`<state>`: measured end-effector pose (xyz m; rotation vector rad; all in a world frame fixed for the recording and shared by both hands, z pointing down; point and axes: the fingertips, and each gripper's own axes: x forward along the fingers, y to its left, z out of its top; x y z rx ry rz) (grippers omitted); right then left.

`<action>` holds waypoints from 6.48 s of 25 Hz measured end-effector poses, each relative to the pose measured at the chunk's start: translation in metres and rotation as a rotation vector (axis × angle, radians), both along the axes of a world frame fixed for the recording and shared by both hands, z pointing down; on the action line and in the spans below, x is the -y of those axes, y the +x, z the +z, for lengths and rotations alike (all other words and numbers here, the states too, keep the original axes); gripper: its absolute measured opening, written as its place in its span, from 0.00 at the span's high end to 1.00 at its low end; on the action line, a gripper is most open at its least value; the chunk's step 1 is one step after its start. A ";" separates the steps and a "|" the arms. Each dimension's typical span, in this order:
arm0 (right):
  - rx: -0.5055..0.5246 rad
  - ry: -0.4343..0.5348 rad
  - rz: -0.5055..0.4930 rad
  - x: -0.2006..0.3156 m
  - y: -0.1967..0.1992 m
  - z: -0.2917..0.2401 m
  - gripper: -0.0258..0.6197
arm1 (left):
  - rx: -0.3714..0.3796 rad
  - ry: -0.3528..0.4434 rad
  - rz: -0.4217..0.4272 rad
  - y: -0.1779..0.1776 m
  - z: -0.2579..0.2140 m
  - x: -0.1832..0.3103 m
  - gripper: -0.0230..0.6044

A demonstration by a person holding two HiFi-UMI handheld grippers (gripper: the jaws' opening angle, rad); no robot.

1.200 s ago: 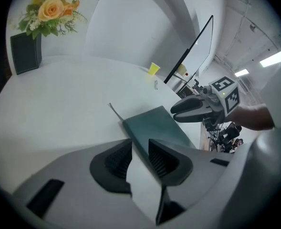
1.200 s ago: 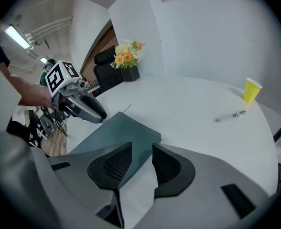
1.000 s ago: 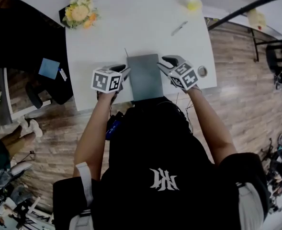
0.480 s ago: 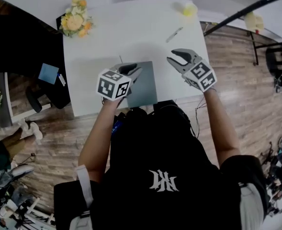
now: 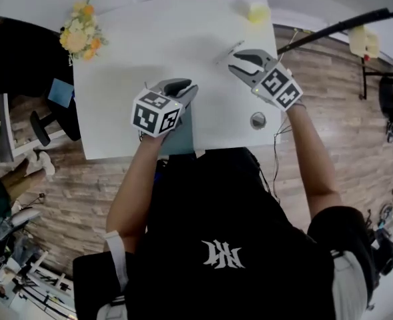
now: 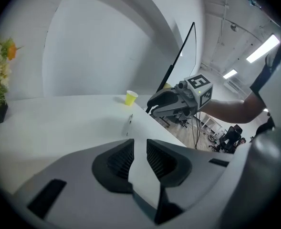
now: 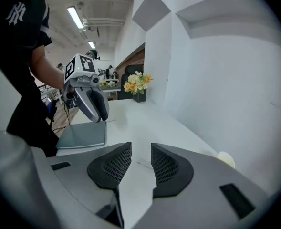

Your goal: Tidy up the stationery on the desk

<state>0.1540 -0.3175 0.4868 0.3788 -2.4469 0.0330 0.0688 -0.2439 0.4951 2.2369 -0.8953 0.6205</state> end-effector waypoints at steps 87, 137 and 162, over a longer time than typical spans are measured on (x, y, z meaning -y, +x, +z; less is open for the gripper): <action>0.144 -0.310 0.441 -0.194 -0.148 0.050 0.84 | -0.127 0.030 0.157 -0.162 0.016 -0.158 0.96; 0.009 -0.084 0.400 -0.202 -0.169 0.052 0.81 | -0.193 0.072 0.109 -0.159 0.018 -0.191 0.96; 0.764 -0.166 0.007 -0.320 -0.162 -0.173 0.90 | -0.379 0.417 0.203 -0.122 -0.152 -0.248 0.96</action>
